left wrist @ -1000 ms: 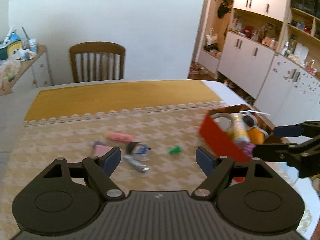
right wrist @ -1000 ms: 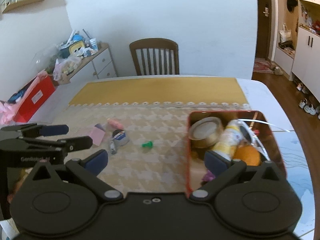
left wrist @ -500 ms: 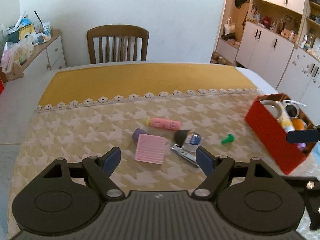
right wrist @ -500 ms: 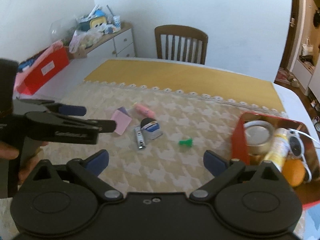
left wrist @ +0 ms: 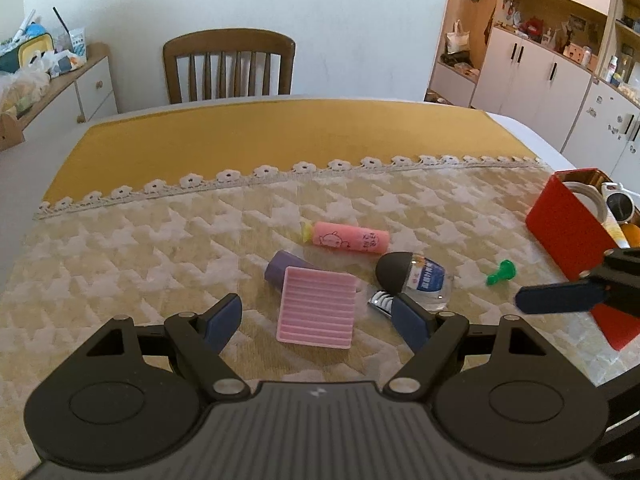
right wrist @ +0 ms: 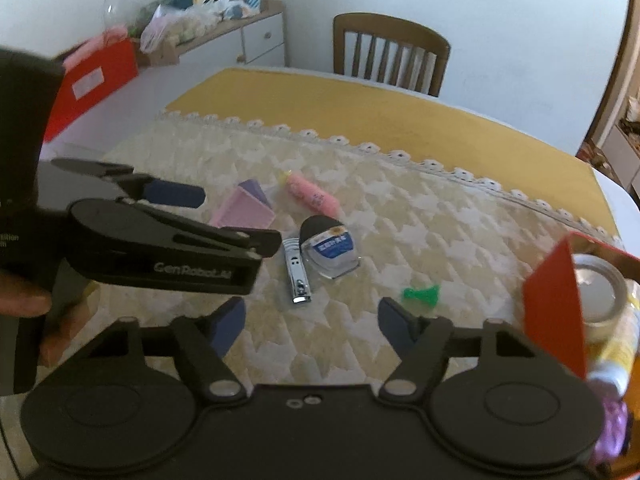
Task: Organize rigid objects
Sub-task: 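Grasp the pink comb with the left gripper while the right gripper grasps the nail clipper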
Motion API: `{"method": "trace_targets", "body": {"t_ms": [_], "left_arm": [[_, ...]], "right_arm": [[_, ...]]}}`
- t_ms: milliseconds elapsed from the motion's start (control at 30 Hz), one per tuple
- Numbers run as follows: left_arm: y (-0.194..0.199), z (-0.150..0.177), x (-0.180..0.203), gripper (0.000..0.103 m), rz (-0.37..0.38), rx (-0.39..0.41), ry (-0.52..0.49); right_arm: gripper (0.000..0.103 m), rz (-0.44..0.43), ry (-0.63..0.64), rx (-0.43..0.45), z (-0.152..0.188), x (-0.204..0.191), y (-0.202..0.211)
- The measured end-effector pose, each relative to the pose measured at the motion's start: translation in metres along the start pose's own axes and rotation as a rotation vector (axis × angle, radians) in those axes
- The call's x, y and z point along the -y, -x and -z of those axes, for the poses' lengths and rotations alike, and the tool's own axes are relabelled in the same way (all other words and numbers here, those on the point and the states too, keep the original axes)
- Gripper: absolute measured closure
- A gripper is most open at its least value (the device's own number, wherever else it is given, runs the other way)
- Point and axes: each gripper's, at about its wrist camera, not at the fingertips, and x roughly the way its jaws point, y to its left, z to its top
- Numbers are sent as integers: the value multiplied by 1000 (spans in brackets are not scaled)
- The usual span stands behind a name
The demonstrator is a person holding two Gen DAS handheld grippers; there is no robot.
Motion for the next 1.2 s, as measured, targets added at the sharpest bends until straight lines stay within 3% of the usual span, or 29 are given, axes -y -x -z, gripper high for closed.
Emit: {"method": "trace_targets", "body": {"t_ms": [267, 467, 800, 1200], "left_arm": [[-9, 1, -1, 27, -2, 11, -18], [-11, 2, 1, 42, -23, 32, -44], [-10, 5, 3, 61, -46, 47, -75], [9, 9, 6, 61, -22, 36, -56]], "right_arm": [[57, -16, 5, -24, -6, -3, -22], [64, -9, -6, -6, -10, -2, -29], [93, 5, 10, 8, -10, -12, -32], [94, 12, -15, 14, 2, -15, -14]]}}
